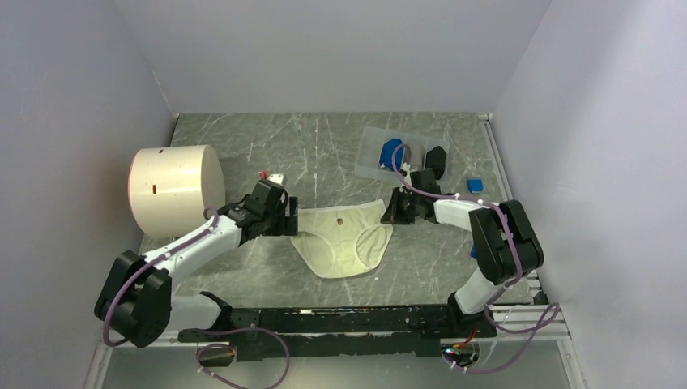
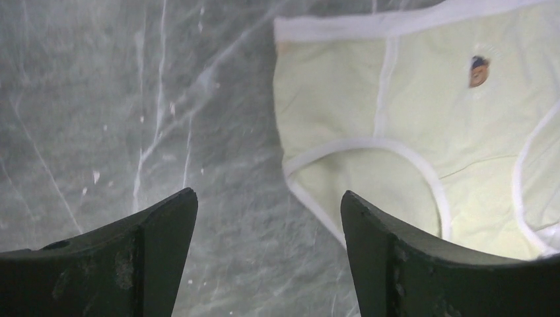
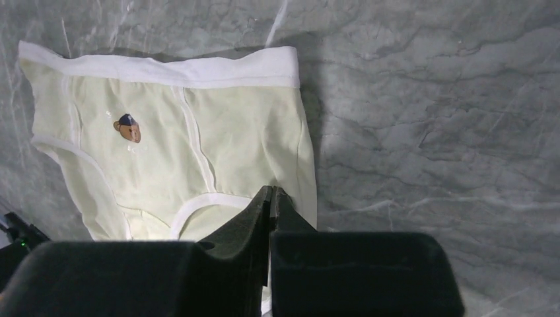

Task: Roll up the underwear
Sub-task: Flatten out the underwear at the center of the board, then fold the underwear at the center of the board.

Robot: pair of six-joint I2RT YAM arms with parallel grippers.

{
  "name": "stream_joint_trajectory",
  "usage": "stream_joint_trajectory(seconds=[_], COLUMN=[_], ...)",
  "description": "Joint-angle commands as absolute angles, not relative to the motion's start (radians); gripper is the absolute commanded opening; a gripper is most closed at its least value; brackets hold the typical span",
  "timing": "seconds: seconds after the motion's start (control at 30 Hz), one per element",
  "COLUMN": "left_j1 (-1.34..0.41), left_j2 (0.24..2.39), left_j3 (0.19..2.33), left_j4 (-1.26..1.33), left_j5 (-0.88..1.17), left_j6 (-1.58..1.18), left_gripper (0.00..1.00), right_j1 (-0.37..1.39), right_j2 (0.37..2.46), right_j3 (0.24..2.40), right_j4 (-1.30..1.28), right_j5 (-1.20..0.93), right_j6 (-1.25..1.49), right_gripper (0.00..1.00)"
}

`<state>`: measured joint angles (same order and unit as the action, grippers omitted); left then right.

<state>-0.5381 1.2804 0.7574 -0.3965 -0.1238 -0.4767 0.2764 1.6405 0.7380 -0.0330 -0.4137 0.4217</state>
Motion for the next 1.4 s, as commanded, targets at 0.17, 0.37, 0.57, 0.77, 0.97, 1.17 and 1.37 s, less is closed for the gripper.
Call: stream_joint_trajectory(seconds=[0.17, 0.37, 0.57, 0.77, 0.97, 1.17, 1.37], left_j1=[-0.522, -0.502, -0.489, -0.485, -0.483, -0.48, -0.48], left_j2=[1.183, 1.226, 1.262, 1.25, 1.267, 1.295, 1.353], left_j3=[0.628, 0.574, 0.533, 0.457, 0.405, 0.415, 0.432], left_j4=[-0.336, -0.201, -0.095, 0.006, 0.118, 0.114, 0.099], left_j5=[-0.082, 0.01, 0.002, -0.089, -0.082, -0.112, -0.155], left_j6=[-0.626, -0.734, -0.841, -0.943, -1.01, -1.023, -1.013], left_gripper=[0.84, 0.77, 0.71, 0.57, 0.57, 0.51, 0.37], right_j1=[0.401, 0.47, 0.552, 0.606, 0.645, 0.688, 0.719], right_j2=[1.459, 1.368, 1.462, 1.594, 1.67, 1.748, 1.789], right_j3=[0.761, 0.782, 0.896, 0.974, 1.034, 1.121, 1.167], right_j4=[-0.147, -0.079, -0.095, -0.075, -0.084, -0.112, -0.107], right_j5=[-0.216, -0.221, -0.224, -0.272, -0.287, -0.272, -0.24], right_j6=[0.445, 0.5, 0.487, 0.493, 0.486, 0.484, 0.498], right_gripper=[0.1, 0.22, 0.24, 0.2, 0.18, 0.18, 0.18])
